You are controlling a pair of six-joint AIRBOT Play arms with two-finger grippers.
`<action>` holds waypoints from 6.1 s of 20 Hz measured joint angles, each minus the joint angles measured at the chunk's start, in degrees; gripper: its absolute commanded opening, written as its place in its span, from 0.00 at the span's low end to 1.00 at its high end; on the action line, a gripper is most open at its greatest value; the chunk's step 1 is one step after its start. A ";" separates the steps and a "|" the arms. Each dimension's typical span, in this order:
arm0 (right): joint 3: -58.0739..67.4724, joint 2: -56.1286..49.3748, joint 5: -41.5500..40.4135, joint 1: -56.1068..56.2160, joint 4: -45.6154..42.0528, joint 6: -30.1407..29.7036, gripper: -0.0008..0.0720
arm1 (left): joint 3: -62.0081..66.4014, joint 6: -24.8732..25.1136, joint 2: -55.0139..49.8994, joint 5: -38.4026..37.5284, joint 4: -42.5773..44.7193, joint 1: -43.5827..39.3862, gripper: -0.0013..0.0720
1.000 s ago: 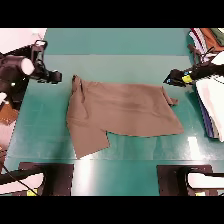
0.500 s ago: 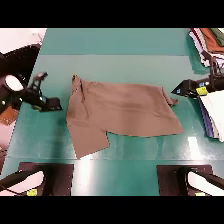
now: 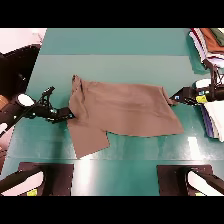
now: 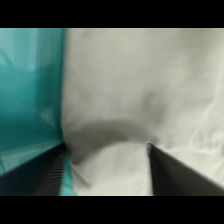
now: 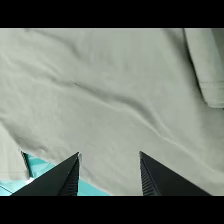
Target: Fold the shirts.
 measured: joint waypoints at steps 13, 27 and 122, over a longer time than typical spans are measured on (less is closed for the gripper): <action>-13.75 6.49 5.73 -10.03 -9.77 3.10 0.72 | 8.39 0.04 4.37 -5.62 -0.28 -2.75 0.05; -33.14 6.12 -8.63 -16.33 -1.31 3.89 0.25 | 9.33 0.61 7.02 -6.05 -0.15 -2.78 0.05; -1.84 4.07 1.46 -3.74 -11.19 1.53 0.53 | -18.69 -11.02 20.63 -10.12 -1.66 -2.78 0.14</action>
